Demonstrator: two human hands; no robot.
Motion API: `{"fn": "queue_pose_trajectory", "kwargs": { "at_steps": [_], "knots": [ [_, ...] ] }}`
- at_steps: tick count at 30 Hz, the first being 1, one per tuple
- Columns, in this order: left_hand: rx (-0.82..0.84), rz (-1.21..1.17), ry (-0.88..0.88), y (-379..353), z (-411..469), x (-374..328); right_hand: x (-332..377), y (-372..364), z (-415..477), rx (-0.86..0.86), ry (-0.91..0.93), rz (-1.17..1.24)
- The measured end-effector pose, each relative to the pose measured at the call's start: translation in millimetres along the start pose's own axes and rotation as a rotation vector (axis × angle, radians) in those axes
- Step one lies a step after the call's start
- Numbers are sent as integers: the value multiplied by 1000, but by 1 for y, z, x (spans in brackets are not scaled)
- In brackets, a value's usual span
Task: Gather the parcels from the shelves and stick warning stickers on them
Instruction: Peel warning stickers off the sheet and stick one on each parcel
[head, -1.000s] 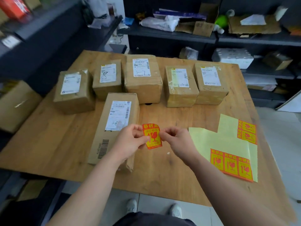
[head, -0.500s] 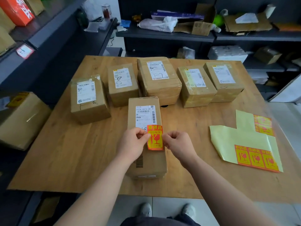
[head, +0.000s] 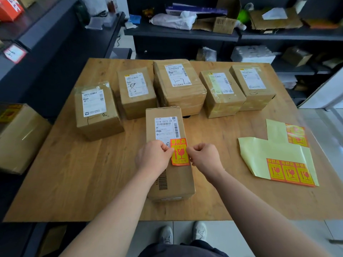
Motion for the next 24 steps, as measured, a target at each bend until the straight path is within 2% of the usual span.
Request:
{"fn": "queue_pose_trajectory", "kwargs": {
  "at_steps": [24],
  "knots": [
    [40, 51, 10, -2, 5, -1, 5, 0, 1, 5, -47, -5]
  ]
}}
Point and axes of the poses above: each hand's wrist, its own z-axis towards the middle knuckle, its own y-axis out of the back of the hand, x = y × z, the point moved 4 cm from there along z, towards the middle knuckle, and after that the axes turned 13 degrees about y, right-handed, at the moved point
